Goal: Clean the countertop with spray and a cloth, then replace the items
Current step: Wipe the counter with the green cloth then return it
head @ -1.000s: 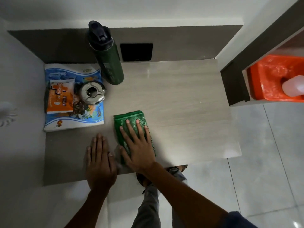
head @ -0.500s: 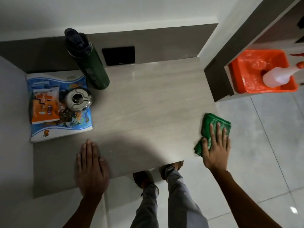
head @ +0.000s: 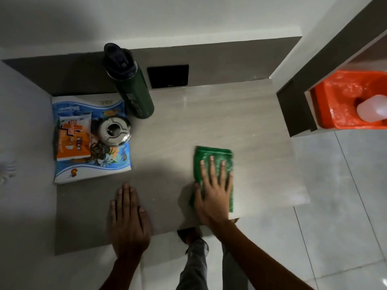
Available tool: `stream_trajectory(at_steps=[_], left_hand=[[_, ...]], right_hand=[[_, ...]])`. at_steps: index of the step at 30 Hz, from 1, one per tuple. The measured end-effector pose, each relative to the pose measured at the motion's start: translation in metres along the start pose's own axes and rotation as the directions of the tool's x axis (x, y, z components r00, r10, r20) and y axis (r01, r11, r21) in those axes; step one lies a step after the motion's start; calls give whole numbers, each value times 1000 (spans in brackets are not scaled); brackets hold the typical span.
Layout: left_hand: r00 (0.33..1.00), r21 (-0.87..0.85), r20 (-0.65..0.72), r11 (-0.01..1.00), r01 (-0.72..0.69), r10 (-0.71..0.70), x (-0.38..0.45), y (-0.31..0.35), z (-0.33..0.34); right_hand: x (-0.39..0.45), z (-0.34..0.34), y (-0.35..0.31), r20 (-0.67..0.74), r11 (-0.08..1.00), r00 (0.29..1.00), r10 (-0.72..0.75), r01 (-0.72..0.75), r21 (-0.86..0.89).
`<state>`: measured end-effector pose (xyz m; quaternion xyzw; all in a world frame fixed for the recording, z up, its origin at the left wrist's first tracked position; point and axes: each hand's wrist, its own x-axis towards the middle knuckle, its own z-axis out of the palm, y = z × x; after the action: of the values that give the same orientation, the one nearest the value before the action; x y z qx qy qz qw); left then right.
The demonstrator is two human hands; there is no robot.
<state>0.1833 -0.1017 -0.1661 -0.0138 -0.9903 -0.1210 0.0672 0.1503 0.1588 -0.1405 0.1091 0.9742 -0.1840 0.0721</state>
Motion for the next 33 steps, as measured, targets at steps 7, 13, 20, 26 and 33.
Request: stream_trajectory(at_steps=[7,13,20,26,33], left_hand=[[995,-20,93,999,32,-30,4,-3,0],[996,-12,82,999,44,-43,3,-1,1],[998,-13,49,999,42,-41,3,-2,2],[996,-61,70,996,59,-55,5,0,-1],[995,-59,95,998,33,-27,4,-2,-2]], right_hand=[[48,18,-41,179,724,721,-670,687,-55],[152,-19,-42,95,850,855,-510,518,-95],[237,-75,17,3,989,994,-105,104,-105],[177,-104,113,-92,943,938,333,-332,27],[70,-58,80,-71,983,982,175,-178,-50]])
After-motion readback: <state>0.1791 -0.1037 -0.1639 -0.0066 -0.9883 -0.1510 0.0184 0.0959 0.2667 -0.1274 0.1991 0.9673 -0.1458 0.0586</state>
